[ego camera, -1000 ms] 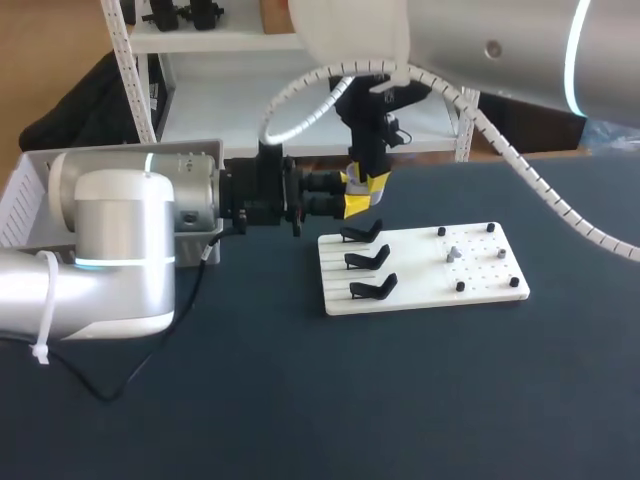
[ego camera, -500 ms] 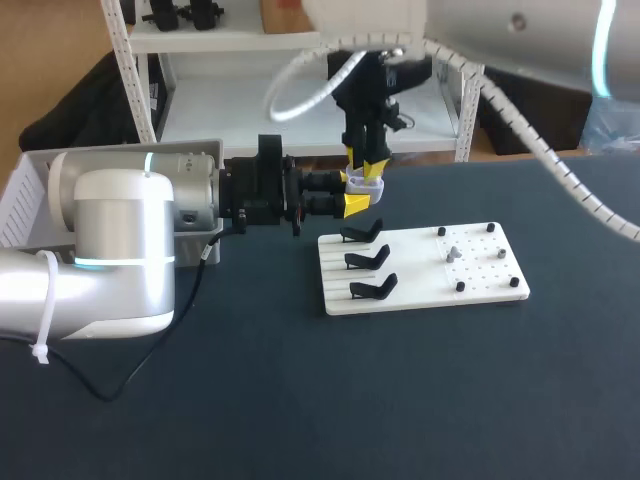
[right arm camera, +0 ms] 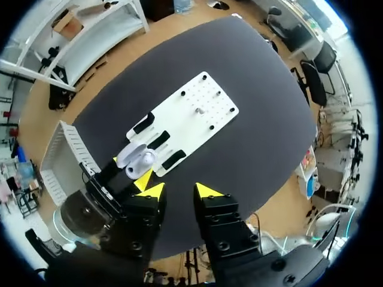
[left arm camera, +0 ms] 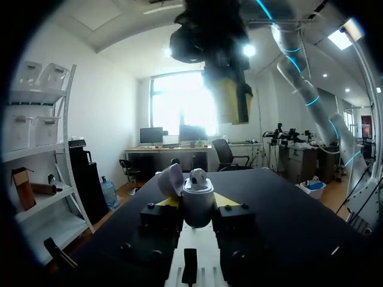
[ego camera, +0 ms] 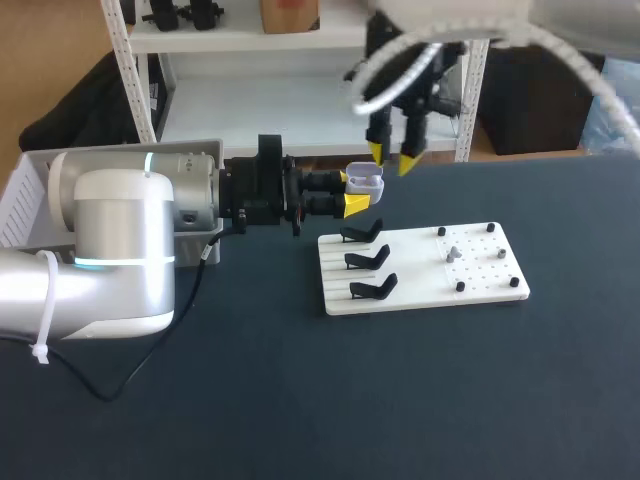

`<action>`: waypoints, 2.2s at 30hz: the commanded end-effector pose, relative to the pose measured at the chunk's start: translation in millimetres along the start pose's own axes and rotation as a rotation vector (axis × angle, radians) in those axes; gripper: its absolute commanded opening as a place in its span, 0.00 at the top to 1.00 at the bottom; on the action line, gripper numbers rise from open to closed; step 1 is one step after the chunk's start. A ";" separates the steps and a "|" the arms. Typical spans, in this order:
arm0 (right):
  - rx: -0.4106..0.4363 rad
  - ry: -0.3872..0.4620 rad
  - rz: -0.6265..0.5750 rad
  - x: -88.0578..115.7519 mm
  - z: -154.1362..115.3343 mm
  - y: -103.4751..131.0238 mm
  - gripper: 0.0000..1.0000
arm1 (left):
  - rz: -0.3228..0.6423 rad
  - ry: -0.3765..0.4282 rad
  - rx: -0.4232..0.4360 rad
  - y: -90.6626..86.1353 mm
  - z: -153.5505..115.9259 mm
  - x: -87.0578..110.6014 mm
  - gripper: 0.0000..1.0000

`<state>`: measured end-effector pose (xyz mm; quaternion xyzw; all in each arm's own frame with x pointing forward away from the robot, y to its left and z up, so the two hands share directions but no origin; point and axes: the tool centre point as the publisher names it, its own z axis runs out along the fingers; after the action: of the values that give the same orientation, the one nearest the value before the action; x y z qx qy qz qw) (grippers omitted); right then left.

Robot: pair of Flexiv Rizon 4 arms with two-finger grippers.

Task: Pick up each earbud case from the left stands, insert the matching earbuds, close the lid, and place the case in the box.

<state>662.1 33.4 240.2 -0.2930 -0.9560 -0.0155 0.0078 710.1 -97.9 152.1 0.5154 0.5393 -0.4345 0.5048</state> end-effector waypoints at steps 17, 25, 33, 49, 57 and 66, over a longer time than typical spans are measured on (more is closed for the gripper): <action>-0.310 0.012 -0.296 0.9 0.8 -53.6 0.00 | 0.001 -0.002 -0.002 -0.2 0.0 0.1 1.00; -0.336 -0.079 -0.286 -13.7 31.8 -60.7 0.00 | 0.001 -0.002 -0.002 -0.2 0.0 0.1 1.00; -0.289 -0.258 -0.227 -38.2 65.9 -77.0 0.00 | 0.001 -0.002 -0.002 -0.2 0.0 0.1 1.00; -0.289 -0.258 -0.227 -38.2 65.9 -77.0 0.00 | 0.001 -0.002 -0.002 -0.2 0.0 0.1 1.00; -0.245 -0.274 -0.100 -44.5 99.5 -69.6 0.00 | 0.001 -0.002 -0.002 -0.2 0.0 0.1 1.00; -0.260 -0.337 -0.131 -50.6 136.5 -68.2 0.00 | 0.001 -0.002 -0.002 -0.2 0.0 0.1 1.00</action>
<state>661.7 -44.7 119.1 -0.2289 -0.9561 -0.0868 -0.1612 710.1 -97.9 152.1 0.5154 0.5393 -0.4345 0.5047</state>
